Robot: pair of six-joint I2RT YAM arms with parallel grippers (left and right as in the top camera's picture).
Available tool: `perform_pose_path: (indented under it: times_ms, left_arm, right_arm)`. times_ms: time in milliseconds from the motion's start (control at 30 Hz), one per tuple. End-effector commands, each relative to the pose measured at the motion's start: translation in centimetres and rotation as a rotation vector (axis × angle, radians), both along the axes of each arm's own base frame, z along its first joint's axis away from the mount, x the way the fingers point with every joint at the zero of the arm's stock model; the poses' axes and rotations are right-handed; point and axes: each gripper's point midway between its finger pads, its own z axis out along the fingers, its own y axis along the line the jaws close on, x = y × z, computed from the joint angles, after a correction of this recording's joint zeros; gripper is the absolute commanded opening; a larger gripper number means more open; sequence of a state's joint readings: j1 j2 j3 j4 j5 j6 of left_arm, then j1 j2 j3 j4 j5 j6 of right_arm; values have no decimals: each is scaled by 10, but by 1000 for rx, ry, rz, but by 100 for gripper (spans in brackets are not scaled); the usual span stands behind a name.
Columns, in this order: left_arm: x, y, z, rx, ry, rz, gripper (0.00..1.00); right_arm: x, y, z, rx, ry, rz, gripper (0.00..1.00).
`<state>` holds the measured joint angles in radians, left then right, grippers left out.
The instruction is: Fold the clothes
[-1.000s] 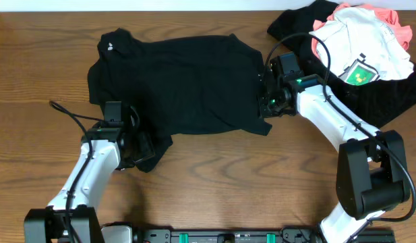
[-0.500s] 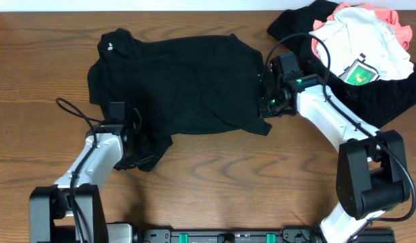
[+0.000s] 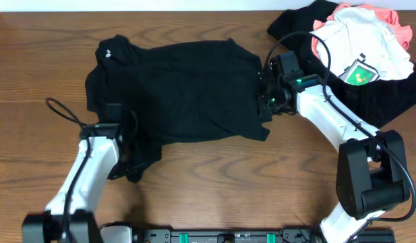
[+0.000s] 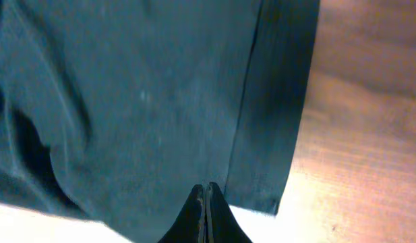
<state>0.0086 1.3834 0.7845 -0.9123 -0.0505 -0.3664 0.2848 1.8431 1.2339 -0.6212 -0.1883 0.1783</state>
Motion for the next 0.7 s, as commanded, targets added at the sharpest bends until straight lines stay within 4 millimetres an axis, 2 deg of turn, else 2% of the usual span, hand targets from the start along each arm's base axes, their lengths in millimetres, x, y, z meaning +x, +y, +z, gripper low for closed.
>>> perform_pose_path:
  times_ms: [0,100,367,533,667]
  left_arm:
    - [2,13,20,83,-57,62,6]
    - [1,14,27,85,-82,65,6]
    - [2,13,29,84,-99,66,6]
    - [2,12,29,73,-99,66,6]
    - [2,11,29,72,-99,66,6]
  right_arm:
    - [9,-2,2,1,-36,-15,1]
    - [23,7,9,10,-115,28,1]
    - [83,47,47,94,-447,145,1]
    - [120,73,55,85,-467,208,1]
    - [152,96,51,39,-425,290,1]
